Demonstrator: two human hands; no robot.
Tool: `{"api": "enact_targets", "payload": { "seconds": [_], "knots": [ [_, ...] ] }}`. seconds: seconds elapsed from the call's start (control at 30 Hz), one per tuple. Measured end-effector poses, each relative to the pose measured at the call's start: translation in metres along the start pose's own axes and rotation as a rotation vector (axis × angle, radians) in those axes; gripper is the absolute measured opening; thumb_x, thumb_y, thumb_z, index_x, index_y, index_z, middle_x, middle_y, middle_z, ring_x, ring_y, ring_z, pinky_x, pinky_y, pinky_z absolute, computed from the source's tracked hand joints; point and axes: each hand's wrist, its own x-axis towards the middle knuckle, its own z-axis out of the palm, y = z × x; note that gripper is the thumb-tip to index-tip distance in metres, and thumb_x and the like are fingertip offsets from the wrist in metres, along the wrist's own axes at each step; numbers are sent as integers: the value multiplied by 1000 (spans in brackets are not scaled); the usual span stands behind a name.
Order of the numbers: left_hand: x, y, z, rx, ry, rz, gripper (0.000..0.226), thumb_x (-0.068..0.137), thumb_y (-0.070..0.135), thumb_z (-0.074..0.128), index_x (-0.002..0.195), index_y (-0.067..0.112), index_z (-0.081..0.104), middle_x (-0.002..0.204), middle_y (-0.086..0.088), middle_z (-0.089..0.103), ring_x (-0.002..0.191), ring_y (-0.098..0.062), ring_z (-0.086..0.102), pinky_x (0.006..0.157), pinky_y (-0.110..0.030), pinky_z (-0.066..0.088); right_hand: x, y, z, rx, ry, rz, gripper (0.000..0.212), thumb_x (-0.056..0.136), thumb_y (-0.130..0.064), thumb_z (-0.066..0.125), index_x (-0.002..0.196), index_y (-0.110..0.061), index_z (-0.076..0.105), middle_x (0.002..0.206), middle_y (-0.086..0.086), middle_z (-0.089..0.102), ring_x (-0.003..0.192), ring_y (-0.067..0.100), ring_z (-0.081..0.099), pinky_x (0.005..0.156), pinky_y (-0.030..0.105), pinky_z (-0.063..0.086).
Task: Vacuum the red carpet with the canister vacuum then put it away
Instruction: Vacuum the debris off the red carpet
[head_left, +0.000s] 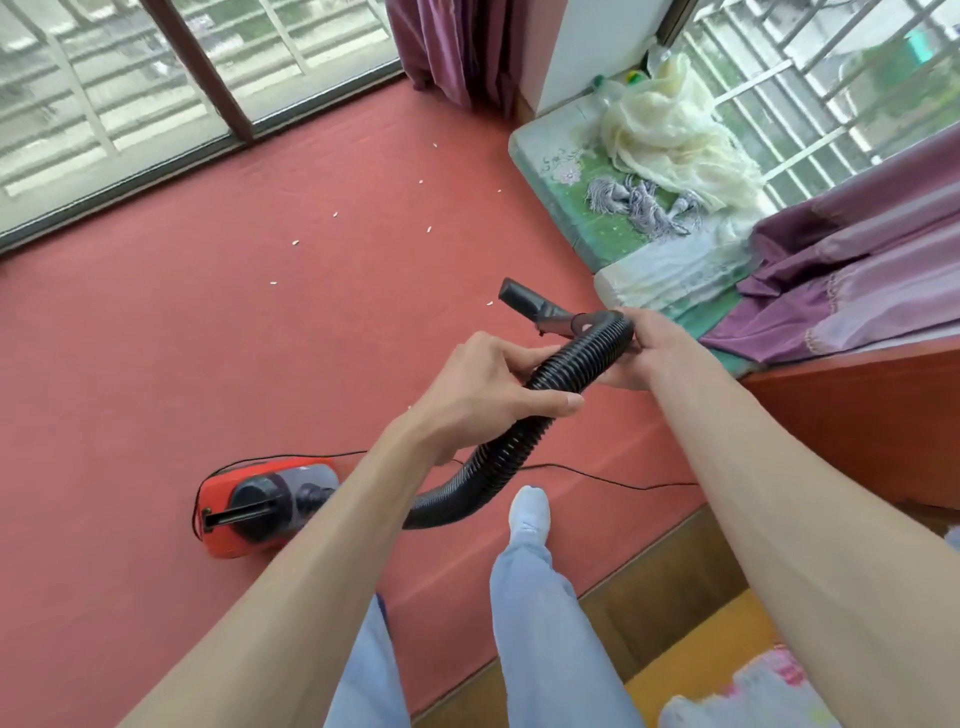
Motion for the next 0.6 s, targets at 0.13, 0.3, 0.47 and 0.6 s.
{"api": "enact_targets", "payload": {
  "seconds": [0.13,0.3,0.47,0.6],
  "knots": [
    [23,10,45,1,12,-27,36,77,27,85,110,36,77,73,12,65,61,-4,52,69,-20,48,14,-22,-41,-53,-18,-13,39,73,-19,68,111,-17,61,99,0,61,92,15,53,98,40,42],
    [19,-11,66,-57,-15,-105,33,78,31,84,109,39,77,75,0,70,64,-16,63,82,-38,58,18,6,-60,-65,-65,-33,16,87,-26,63,98,-15,60,85,5,57,90,19,52,102,34,42],
    [7,-53,88,-86,-58,-256,26,82,25,81,105,36,79,71,0,64,61,-17,59,67,-32,53,49,70,-79,-72,-3,-3,17,91,-29,63,98,-14,59,80,6,56,69,18,53,77,31,49],
    [4,-88,110,-32,-112,-354,22,81,26,81,103,24,80,67,-1,65,57,-17,62,60,-29,56,74,126,-103,-57,44,57,27,91,-29,62,107,-8,62,84,11,63,69,23,60,69,35,52]
  ]
}}
